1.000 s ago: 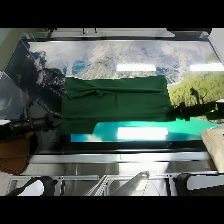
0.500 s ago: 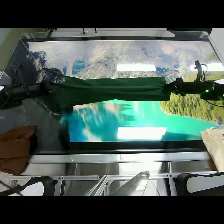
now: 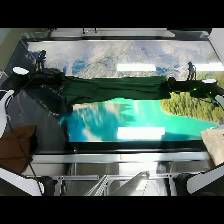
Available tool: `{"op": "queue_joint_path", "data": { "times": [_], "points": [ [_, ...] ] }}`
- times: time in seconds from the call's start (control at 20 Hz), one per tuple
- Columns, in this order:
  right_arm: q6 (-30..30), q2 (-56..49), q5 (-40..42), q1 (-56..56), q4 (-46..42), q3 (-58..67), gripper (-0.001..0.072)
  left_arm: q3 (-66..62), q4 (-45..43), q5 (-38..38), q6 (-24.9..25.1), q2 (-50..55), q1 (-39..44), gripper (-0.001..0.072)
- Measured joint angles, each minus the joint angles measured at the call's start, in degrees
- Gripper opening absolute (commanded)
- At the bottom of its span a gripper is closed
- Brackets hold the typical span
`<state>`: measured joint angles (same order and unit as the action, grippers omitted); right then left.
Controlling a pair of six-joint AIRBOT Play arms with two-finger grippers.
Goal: Fold the shirts.
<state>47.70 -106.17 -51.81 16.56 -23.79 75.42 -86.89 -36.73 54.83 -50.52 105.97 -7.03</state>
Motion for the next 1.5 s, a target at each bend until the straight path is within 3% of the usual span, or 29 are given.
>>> {"op": "queue_joint_path", "data": {
  "times": [0.55, 0.6, 0.65, 0.7, 0.75, 0.85, 0.95, 1.25, 1.5],
  "points": [
    [0.0, -1.2, 0.6, 0.0, -2.1, 0.5, 0.0035, -19.4, -13.0, 5.0, -3.1, 11.4, 6.6, 0.0018],
    [0.0, -1.2, 0.4, 0.1, -2.1, 0.6, 0.0152, -19.8, -14.5, 5.1, -3.7, 11.6, 6.8, 0.0077],
    [0.0, -1.2, -0.2, 0.2, -2.1, 0.6, 0.0419, -20.1, -15.6, 5.2, -4.4, 11.8, 6.8, 0.0379],
    [0.0, -1.2, -0.7, 0.5, -2.1, 0.6, 0.0485, -20.3, -16.3, 5.3, -5.1, 11.9, 6.8, 0.0657],
    [0.0, -0.9, -1.5, 0.8, -2.1, 0.6, 0.0485, -20.5, -16.9, 5.4, -6.1, 11.9, 6.8, 0.0702],
    [0.0, 0.3, -2.9, 1.8, -2.1, 0.6, 0.0488, -20.7, -17.6, 5.3, -7.6, 11.2, 6.7, 0.0703],
    [-0.7, 2.1, -3.4, 3.3, -2.1, 0.6, 0.0700, -20.8, -18.0, 4.9, -8.8, 9.7, 6.6, 0.0702],
    [0.7, 2.6, -0.7, 8.0, -2.3, 0.8, 0.0699, -20.8, -18.4, 4.4, -11.3, 4.0, 6.6, 0.0693],
    [5.3, -4.4, -4.7, 7.4, -1.1, 4.2, 0.0694, -20.8, -18.6, 8.8, -14.2, 2.8, 7.2, 0.0692]
  ]
}}
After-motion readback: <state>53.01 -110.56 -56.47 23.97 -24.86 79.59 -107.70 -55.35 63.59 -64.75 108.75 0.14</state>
